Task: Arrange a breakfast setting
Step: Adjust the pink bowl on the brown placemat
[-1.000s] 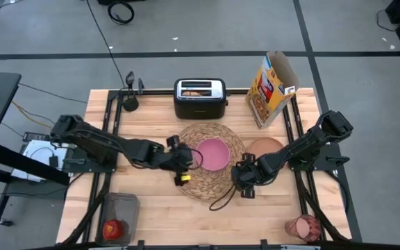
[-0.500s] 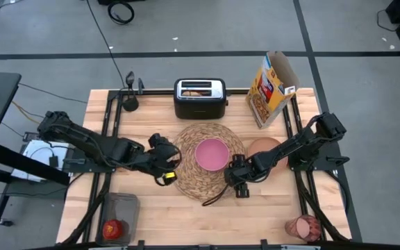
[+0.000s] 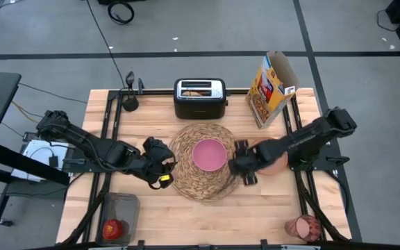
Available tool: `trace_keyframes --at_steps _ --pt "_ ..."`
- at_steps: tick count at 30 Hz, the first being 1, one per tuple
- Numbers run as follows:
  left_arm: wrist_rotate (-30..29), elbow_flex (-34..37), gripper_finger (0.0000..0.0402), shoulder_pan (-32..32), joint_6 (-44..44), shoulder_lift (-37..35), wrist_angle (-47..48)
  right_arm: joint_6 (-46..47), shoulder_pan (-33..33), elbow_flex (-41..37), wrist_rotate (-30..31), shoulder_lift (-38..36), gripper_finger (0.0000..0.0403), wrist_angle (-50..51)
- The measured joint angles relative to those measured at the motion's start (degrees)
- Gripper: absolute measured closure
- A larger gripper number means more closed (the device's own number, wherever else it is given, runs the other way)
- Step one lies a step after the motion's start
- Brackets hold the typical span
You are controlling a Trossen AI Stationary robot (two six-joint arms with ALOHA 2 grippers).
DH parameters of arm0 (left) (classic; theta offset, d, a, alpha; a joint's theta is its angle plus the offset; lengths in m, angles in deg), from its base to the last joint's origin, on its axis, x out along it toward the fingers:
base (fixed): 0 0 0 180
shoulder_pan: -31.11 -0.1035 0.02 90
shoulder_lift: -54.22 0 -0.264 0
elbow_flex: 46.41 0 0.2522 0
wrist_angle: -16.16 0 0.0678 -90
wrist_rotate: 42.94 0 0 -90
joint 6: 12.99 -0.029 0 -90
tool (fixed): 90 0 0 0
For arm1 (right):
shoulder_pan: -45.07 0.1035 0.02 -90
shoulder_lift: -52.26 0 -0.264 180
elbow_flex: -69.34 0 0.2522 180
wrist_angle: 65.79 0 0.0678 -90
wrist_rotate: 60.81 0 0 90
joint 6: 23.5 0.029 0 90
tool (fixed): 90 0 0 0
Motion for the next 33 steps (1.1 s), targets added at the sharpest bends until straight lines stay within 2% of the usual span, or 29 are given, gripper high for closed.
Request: trace_keyframes --at_steps 3,6,8,11,14,25,33 --pt "0.02 0.0 0.0255 0.12 0.12 0.0 -0.16 -6.4 -5.72 -0.98 4.01 0.16 0.0167 -1.87" --pt "0.02 0.0 0.0255 -0.06 0.6 0.0 -0.34 -12.22 -10.78 -1.2 5.09 1.14 0.0167 -6.53" --pt "0.0 0.0 0.0255 -0.1 1.52 0.0 -0.5 -16.01 -13.19 -1.22 4.6 1.83 0.0167 -8.88" --pt "-0.02 0.0 0.0255 0.21 2.32 0.02 -0.43 -20.4 -15.23 -1.24 0.59 2.8 0.0167 -12.29" --pt "0.0 0.0 0.0255 0.61 2.7 0.02 -0.07 -23.3 -15.53 -1.25 -3.37 3.4 0.0167 -14.14" --pt "-0.09 0.0 0.0255 -0.95 2.35 0.02 2.72 -23.96 -13.63 -1.26 -8.57 3.61 0.0167 -16.42" --pt "0.08 -0.04 0.0255 -2.39 1.38 -1.34 2.37 -23.77 -12.99 -1.26 -9.24 3.31 0.0167 -16.67"
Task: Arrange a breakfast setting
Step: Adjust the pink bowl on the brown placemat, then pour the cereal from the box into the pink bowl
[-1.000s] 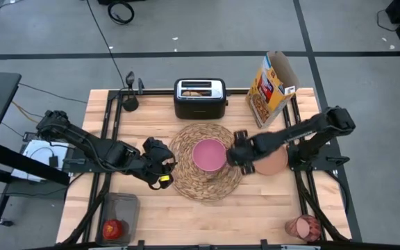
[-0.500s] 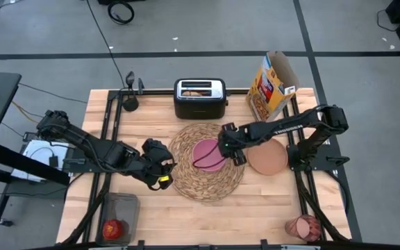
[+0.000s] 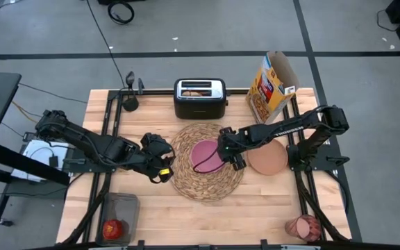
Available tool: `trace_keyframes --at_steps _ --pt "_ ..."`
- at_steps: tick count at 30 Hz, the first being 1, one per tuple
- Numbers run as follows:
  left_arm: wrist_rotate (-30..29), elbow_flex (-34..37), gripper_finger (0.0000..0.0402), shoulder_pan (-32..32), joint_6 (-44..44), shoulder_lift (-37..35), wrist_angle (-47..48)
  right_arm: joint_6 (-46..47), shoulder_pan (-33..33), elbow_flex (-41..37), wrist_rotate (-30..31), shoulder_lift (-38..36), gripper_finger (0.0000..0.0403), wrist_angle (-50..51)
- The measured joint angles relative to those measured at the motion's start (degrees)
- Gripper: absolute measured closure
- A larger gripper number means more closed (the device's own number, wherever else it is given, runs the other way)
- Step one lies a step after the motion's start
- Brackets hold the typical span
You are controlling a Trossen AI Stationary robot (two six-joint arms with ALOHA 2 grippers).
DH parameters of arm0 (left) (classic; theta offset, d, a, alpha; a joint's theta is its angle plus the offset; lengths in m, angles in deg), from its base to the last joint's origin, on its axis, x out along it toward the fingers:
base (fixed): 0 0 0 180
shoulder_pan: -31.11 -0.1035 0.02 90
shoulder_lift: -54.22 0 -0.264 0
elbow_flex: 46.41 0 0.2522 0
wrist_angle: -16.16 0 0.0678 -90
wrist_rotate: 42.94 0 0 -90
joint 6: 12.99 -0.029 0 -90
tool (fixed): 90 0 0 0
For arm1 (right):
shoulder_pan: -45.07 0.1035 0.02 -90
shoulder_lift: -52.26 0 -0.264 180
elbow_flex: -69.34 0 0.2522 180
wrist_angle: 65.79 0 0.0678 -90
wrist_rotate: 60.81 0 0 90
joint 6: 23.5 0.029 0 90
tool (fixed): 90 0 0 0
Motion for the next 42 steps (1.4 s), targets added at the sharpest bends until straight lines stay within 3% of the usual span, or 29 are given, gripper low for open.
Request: trace_keyframes --at_steps 8,14,21,27,33,42 --pt "-1.35 0.04 0.0255 -0.15 0.03 -4.09 -2.53 1.14 0.0 7.18 7.26 -6.26 0.0167 16.24" --pt "-2.99 0.0 0.0255 -2.07 -2.03 -7.32 -8.88 13.37 0.0 17.72 15.2 -14.02 0.0161 24.85" --pt "-3.14 0.02 0.0255 -5.51 -12.22 -7.4 -19.25 30.14 0.0 25.24 20.06 -24.71 0.0085 25.81" --pt "-2.96 0.02 0.0255 -7.93 -15.28 -7.22 -22.8 42.5 -0.09 25.94 25.58 -33.59 0.0009 30.34" --pt "-2.92 0.02 0.0255 -9.63 -15.59 -7.22 -22.61 47.45 -0.1 25.94 29.0 -39.7 0.002 39.88" --pt "-2.9 0.02 0.0255 -14.91 -22.77 -7.22 -25.62 56.49 -0.09 20.22 27.26 -46.53 0.0016 48.6"
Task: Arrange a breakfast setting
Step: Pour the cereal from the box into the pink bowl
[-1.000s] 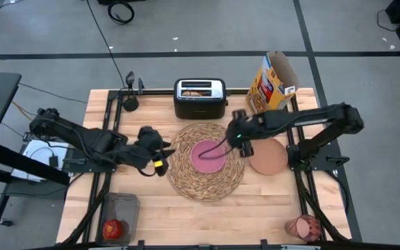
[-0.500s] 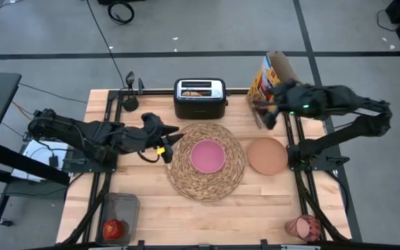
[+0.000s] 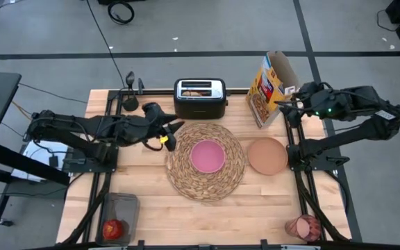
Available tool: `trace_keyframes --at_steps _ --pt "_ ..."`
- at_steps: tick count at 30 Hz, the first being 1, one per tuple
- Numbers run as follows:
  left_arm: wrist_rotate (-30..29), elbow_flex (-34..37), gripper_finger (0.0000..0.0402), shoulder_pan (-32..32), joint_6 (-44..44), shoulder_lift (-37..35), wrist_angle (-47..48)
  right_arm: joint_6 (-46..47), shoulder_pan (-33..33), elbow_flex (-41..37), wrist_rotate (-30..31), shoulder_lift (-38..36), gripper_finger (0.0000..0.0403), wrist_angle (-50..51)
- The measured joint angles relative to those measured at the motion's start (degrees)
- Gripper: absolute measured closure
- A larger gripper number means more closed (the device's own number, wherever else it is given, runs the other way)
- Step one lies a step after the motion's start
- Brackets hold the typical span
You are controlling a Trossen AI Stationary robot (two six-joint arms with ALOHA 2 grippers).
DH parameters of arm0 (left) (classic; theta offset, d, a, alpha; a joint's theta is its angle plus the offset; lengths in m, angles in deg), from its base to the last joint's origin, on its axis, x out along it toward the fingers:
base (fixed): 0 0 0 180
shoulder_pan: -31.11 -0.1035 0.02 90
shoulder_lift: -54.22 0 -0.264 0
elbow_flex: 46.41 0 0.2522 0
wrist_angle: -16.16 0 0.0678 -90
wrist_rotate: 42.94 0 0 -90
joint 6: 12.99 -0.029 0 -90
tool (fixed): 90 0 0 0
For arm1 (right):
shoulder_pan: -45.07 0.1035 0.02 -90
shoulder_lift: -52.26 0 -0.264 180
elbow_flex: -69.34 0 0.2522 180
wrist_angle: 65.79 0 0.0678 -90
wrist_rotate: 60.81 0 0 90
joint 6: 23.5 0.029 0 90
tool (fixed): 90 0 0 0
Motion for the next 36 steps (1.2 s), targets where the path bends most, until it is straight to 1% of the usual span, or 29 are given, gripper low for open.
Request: trace_keyframes --at_steps 6,8,10,16,20,22,24,26,28,32,36 --pt "0.4 0.0 0.0255 -3.36 -5.87 0.0 -2.62 7.27 0.0 -5.05 -2.04 -5.18 0.0016 3.65" --pt "0.48 0.0 0.0255 -4.37 -7.47 0.0 -3.64 11.18 -0.05 -7.01 -0.57 -6.65 0.0016 5.8" --pt "0.54 0.0 0.0255 -5.3 -8.96 0.0 -4.46 14.14 -0.2 -9.55 1.55 -8.06 0.0016 5.27" --pt "4.36 0.0 0.0255 -8.8 -13.7 0.0 -9.38 17.53 -1.22 -21.24 7.51 -10.09 0.0016 -5.53" --pt "7.59 0.0 0.0255 -11.07 -15.4 0.0 -12.66 18.65 -3.05 -28.17 14.53 -9.57 0.0015 -13.44" --pt "9.84 0.0 0.0255 -11.83 -15.37 0.0 -13.42 18.57 -4.27 -30.27 18.52 -9.21 0.0015 -16.19" --pt "11.47 0.0 0.0255 -12.11 -15.35 0.0 -13.63 18.44 -5.73 -31.97 20.77 -9.2 0.0015 -18.79" --pt "12.39 0.0 0.0255 -12.02 -15.16 0.0 -13.61 16.17 -7.52 -33.43 20.84 -9.22 0.0015 -22.06" --pt "13.23 0.0 0.0255 -11.85 -15.02 0.0 -13.61 13.63 -9.76 -35.01 19.28 -9.25 0.0016 -26.05" --pt "13.66 0.0 0.0255 -11.35 -14.74 0.0 -13.61 7.04 -15.13 -39.36 16.85 -9.19 0.0022 -37.5" --pt "15.54 0.04 0.0255 -10.72 -14.09 -0.59 -13.43 1.32 -21.36 -42.54 11.84 -9.14 0.0029 -49.59"
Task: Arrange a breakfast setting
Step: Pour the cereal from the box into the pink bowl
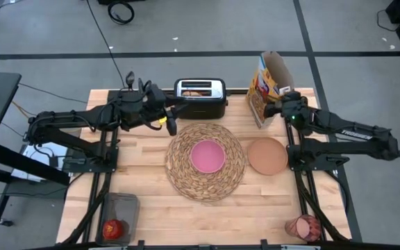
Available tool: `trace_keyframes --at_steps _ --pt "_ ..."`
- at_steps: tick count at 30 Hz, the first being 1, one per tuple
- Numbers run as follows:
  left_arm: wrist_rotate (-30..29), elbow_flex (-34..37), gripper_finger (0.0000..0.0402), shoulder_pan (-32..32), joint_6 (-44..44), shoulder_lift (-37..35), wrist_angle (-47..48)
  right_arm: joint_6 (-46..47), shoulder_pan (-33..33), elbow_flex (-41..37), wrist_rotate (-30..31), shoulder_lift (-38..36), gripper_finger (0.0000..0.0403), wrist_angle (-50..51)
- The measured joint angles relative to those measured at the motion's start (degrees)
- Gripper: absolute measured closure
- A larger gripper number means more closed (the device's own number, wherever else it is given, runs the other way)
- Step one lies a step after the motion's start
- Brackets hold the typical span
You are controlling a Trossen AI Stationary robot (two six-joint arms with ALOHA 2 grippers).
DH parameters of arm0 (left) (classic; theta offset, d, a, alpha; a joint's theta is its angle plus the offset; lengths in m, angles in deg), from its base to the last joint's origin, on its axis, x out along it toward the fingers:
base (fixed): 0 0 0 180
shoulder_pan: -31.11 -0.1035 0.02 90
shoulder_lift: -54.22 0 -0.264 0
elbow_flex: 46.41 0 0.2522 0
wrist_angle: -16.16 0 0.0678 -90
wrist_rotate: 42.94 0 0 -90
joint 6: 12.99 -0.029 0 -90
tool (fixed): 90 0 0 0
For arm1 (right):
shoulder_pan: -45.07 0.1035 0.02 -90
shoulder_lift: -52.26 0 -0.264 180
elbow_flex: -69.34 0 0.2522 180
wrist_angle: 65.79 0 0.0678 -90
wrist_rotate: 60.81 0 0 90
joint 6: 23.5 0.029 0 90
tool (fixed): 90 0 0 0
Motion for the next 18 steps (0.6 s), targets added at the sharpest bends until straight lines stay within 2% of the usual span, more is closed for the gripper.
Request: trace_keyframes --at_steps 6,13,18 --pt "2.49 0.0 0.0255 0.1 2.43 -3.06 2.81 -7.18 -5.82 -2.66 -7.6 0.56 0.005 -9.8" --pt "5.66 -0.02 0.0255 -0.29 4.58 -7.43 8.81 -18.12 -6.77 -3.3 -9.02 1.49 0.0108 -16.21" --pt "5.37 -0.03 0.0255 -0.7 4.95 -8.19 11.13 -22.37 -6.73 -3.3 -9.39 1.43 0.0157 -18.93"
